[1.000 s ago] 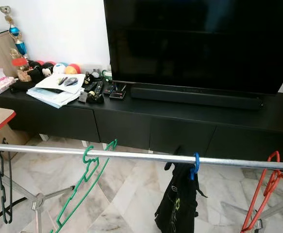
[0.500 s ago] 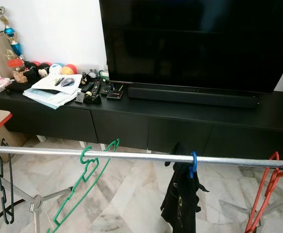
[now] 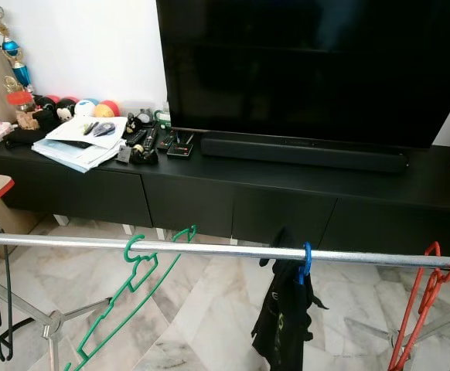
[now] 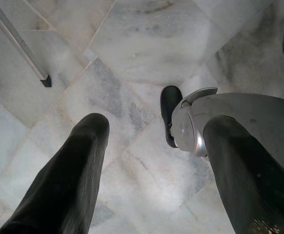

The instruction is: Hang hanger

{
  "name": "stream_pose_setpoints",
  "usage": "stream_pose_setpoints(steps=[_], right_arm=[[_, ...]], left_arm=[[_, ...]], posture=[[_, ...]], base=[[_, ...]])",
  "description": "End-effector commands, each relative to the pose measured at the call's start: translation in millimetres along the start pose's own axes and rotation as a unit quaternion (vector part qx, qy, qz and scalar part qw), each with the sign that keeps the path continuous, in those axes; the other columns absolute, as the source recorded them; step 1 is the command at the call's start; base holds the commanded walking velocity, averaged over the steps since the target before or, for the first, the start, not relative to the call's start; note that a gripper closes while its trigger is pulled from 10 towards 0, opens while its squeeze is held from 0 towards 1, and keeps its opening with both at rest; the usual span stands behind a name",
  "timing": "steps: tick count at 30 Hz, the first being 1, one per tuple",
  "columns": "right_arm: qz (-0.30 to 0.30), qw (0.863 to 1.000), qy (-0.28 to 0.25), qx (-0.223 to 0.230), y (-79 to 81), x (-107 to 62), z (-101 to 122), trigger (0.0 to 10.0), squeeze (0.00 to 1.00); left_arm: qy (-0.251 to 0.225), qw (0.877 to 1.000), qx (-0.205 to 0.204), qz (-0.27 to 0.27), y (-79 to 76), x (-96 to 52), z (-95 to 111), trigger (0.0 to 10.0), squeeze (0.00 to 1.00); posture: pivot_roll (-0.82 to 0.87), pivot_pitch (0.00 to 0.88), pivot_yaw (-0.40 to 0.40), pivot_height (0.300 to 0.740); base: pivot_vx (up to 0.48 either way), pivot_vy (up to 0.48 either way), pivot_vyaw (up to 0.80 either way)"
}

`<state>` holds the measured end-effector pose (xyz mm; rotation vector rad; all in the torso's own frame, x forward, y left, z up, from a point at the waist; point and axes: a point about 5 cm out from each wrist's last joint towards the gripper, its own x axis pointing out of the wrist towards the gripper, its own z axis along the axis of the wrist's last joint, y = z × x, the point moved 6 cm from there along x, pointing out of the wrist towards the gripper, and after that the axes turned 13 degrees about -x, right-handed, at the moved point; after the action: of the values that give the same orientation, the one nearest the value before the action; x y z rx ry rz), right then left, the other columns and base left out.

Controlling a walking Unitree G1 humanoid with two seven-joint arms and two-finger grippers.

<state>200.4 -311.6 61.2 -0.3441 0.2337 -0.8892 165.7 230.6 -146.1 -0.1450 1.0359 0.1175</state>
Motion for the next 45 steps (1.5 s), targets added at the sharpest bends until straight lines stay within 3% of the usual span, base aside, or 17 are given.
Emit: stream_pose_setpoints(steps=[1,4,7,8,9,11,12,14,15,16,17,18,24,32,42,44,45], right_arm=[[0.060,0.998,-0.026,0.017,21.9,2.6,17,10.0,0.00],[0.130,0.991,-0.025,0.019,51.2,2.7,26,10.0,0.00],[0.151,0.987,0.038,-0.025,61.8,1.3,4,10.0,0.00],[0.152,0.986,0.055,-0.028,63.1,0.3,-3,7.9,0.00],[0.152,0.985,0.075,-0.008,64.9,-1.5,-9,1.1,0.00],[0.152,0.985,0.077,-0.001,65.0,-1.7,-9,1.1,0.00],[0.163,0.984,0.073,-0.020,68.0,-2.2,-9,0.0,0.00],[0.168,0.983,0.070,-0.016,69.7,-1.7,-7,0.0,0.00],[0.161,0.985,0.067,-0.004,68.2,0.2,-4,5.3,0.00],[0.155,0.986,0.069,0.002,66.8,1.2,-2,7.1,0.00],[0.155,0.986,0.069,0.002,66.8,1.2,-2,7.1,0.00],[0.152,0.985,0.075,0.006,66.4,1.5,-3,10.0,0.00],[0.155,0.984,0.091,0.018,69.3,1.7,-6,10.0,0.00],[0.189,0.970,0.149,0.034,86.6,-1.9,-25,10.0,0.00],[0.200,0.961,0.182,0.060,93.6,-3.0,-34,10.0,0.00],[0.199,0.961,0.182,0.063,93.1,-3.5,-34,9.0,0.00],[0.199,0.961,0.182,0.064,92.9,-3.7,-34,6.2,0.00]], left_arm=[[0.011,1.000,0.013,0.002,1.9,-1.0,-6,10.0,0.00],[0.010,1.000,0.012,0.002,2.6,-1.0,-5,10.0,0.00],[0.005,1.000,0.011,0.001,0.5,0.3,0,10.0,0.00],[0.005,1.000,0.013,0.000,-1.1,1.0,2,10.0,0.00],[0.004,1.000,0.017,-0.002,-4.5,2.2,4,10.0,0.00],[0.003,1.000,0.018,-0.002,-5.2,2.5,5,10.0,0.00],[0.002,1.000,0.015,-0.002,-7.0,3.1,6,10.0,0.00],[0.001,1.000,0.014,-0.003,-9.1,3.7,7,10.0,0.00],[0.000,1.000,0.014,-0.004,-12.1,4.4,8,10.0,0.00],[0.000,1.000,0.014,-0.005,-13.8,4.8,8,10.0,0.00],[0.000,1.000,0.014,-0.005,-13.8,4.8,8,10.0,0.00],[0.000,1.000,0.014,-0.005,-15.3,5.2,8,10.0,0.00],[0.003,1.000,0.016,-0.006,-21.8,6.5,7,10.0,0.00],[-0.002,1.000,0.020,-0.008,-26.1,8.8,18,10.0,0.00],[0.002,1.000,0.020,0.003,-1.7,3.0,11,10.0,0.00],[0.007,1.000,0.021,0.006,5.5,0.5,6,10.0,0.00],[0.008,1.000,0.021,0.007,7.3,-0.2,4,10.0,0.00]], posture=[[0.00,0.000,0.004,0.740],[0.00,0.000,0.003,0.740],[0.01,0.000,0.000,0.740],[0.01,0.000,-0.001,0.740],[0.01,0.000,-0.001,0.740],[0.01,0.000,-0.001,0.740],[0.01,0.000,-0.001,0.740],[0.01,0.000,-0.001,0.740],[0.01,0.000,-0.001,0.740],[0.02,0.000,0.000,0.740],[0.02,0.000,0.000,0.740],[0.02,0.000,0.000,0.740],[0.02,0.000,0.002,0.740],[0.02,0.000,0.004,0.740],[0.03,0.000,0.004,0.740],[0.03,0.000,0.006,0.740],[0.03,0.000,0.006,0.740]], base=[[0.000,0.000,0.00],[0.000,0.000,0.00],[0.000,0.000,0.00],[0.000,0.000,0.00],[0.000,0.000,0.00],[0.000,0.000,0.00],[0.000,0.000,0.00],[0.000,0.000,0.00],[0.000,0.000,0.00],[0.000,0.000,0.00],[0.000,0.000,0.00],[0.000,0.000,0.00],[0.000,0.000,0.00],[0.000,0.000,0.00],[0.000,0.000,0.00],[0.000,0.000,0.00],[0.000,0.000,0.00]])
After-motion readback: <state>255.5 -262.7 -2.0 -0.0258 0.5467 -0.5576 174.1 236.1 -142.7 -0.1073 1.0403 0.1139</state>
